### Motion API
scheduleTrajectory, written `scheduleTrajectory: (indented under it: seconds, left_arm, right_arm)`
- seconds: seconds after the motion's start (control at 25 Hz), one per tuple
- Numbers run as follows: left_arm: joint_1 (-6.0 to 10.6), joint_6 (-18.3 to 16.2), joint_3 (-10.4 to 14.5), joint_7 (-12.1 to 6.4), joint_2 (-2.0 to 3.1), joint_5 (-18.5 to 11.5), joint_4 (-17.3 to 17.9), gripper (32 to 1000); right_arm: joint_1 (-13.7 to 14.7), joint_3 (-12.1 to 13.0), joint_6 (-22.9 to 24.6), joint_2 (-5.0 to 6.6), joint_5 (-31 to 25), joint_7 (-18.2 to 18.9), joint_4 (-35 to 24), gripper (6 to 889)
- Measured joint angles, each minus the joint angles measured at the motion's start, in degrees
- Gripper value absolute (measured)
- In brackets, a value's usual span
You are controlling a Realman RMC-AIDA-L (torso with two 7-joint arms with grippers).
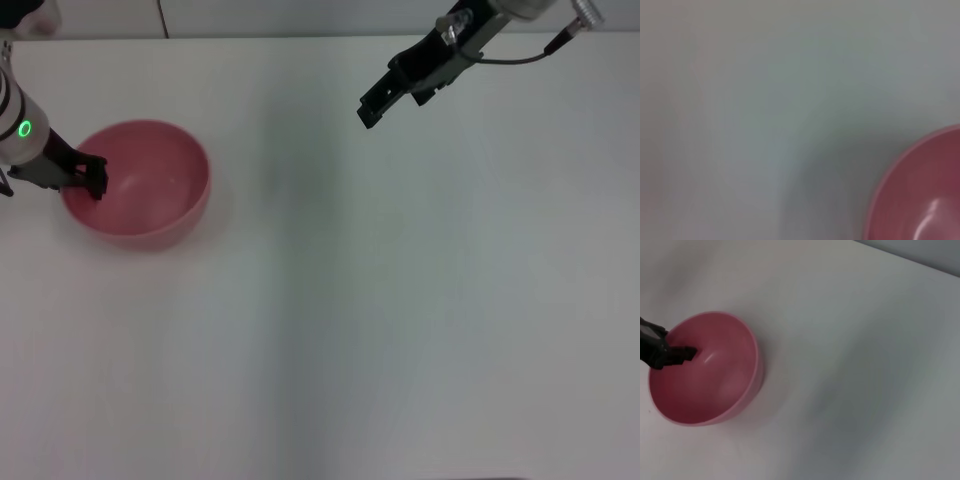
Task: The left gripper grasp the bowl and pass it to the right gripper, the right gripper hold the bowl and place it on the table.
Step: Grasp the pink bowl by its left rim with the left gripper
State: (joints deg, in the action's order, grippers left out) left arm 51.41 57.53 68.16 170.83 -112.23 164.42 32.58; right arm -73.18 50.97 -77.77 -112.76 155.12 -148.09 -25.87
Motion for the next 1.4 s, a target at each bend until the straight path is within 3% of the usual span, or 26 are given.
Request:
scheduleTrajectory:
  seconds: [0.28,0.48,1.0,1.32,1.4]
  left_arm:
    - [-0.05,-0.15,0.13,0.23,-0.01,0.02,0.01,356]
    - [-0.07,-0.16,0.25,0.26,-0.01,0.02,0.0,124]
    - [-0.04,-0.05,0.07,-0.07,-0.01,0.03,-0.06,93]
    - [0.29,1.6,-0.18,-1.65,0.09,-0.62,0.06,94]
    - [0.29,2.32,-1.68,-2.79,0.17,-0.64,0.33,94]
  right_arm:
    - [-0.04,0.0,-0.02,0.0,0.0,0.0,0.0,860]
    - [-0.08,0.0,-0.02,0.0,0.0,0.0,0.02,860]
    - [-0.12,0.0,0.07,0.0,0.0,-0.08,0.03,859]
    - [-0.12,0.0,0.25,0.09,0.0,-0.1,0.29,860]
    - [-0.11,0.0,0.25,0.1,0.0,-0.1,0.29,860]
